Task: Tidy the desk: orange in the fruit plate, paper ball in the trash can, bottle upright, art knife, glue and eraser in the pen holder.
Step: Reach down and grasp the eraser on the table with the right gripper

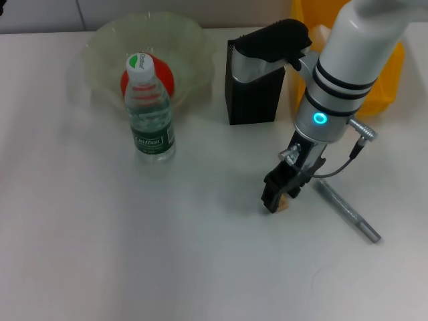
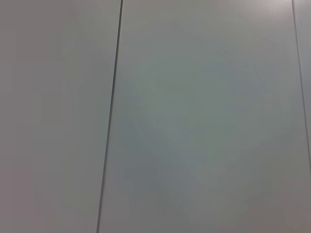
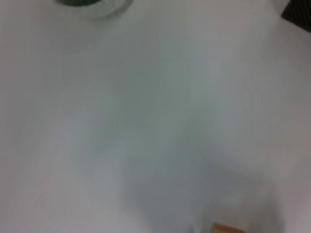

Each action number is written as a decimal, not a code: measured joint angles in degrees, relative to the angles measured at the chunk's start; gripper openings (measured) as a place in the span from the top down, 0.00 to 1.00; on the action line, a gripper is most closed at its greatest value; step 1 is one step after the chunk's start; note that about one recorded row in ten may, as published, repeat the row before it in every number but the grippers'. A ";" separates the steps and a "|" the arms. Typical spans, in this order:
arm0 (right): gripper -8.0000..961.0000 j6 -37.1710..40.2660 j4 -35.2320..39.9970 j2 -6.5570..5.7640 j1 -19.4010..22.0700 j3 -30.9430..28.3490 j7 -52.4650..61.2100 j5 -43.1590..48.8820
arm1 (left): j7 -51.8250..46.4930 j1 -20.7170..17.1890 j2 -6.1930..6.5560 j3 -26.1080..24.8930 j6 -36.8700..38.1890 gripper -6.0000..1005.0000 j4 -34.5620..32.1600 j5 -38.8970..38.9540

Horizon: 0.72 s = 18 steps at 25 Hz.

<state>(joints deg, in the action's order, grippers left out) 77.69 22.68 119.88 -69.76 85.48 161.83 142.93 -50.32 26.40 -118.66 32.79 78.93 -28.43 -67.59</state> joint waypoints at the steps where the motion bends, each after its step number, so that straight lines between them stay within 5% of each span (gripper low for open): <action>1: 0.47 -0.12 0.11 0.00 0.03 0.02 -0.01 0.00 | 0.23 0.02 0.00 -0.01 0.00 0.29 0.09 0.00; 18: 0.51 -0.05 0.81 0.00 0.15 0.04 -0.25 -0.46 | 0.71 0.65 0.00 0.00 -0.36 0.29 0.25 0.00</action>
<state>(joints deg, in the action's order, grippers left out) 77.64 23.49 119.88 -69.61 85.52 161.58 142.47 -49.61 27.05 -118.65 32.78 78.57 -28.18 -67.59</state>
